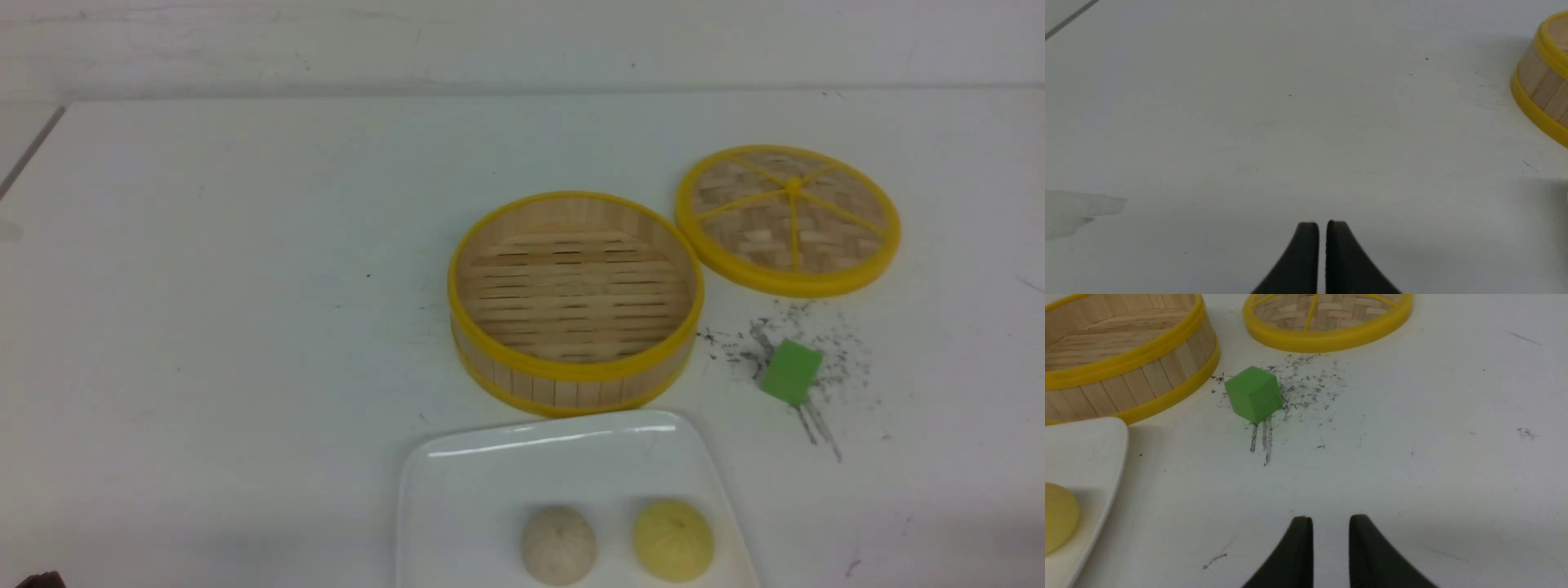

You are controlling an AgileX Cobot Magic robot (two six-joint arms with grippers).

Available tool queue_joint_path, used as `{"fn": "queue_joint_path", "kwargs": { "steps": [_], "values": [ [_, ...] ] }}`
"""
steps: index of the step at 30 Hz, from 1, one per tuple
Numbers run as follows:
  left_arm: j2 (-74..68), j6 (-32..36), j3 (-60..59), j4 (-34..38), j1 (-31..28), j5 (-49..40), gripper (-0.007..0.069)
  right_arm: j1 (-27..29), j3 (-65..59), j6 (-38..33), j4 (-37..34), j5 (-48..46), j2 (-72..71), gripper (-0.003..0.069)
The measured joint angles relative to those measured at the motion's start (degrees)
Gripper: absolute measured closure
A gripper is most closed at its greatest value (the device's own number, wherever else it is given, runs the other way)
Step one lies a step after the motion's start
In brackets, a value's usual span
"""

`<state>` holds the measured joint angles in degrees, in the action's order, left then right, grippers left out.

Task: Put the steamed buns into the plate on the white tablecloth.

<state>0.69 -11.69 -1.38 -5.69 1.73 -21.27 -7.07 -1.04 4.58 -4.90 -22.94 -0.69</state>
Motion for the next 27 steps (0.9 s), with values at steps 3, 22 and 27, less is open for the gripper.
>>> {"fn": "queue_joint_path", "kwargs": {
  "steps": [3, 22, 27],
  "values": [
    [0.0, 0.0, 0.0, 0.0, 0.1, 0.0, 0.0564, 0.0, 0.0, 0.0, 0.0, 0.0, 0.0, 0.0501],
    [0.0, 0.0, 0.0, -0.1, 0.1, 0.0, 0.0554, 0.0, 0.0, 0.0, 0.0, 0.0, 0.0, 0.0485],
    [0.0, 0.0, 0.0, -0.1, 0.1, 0.0, 0.0552, 0.0, 0.0, 0.0, 0.0, 0.0, 0.0, 0.0480]
  ]
}}
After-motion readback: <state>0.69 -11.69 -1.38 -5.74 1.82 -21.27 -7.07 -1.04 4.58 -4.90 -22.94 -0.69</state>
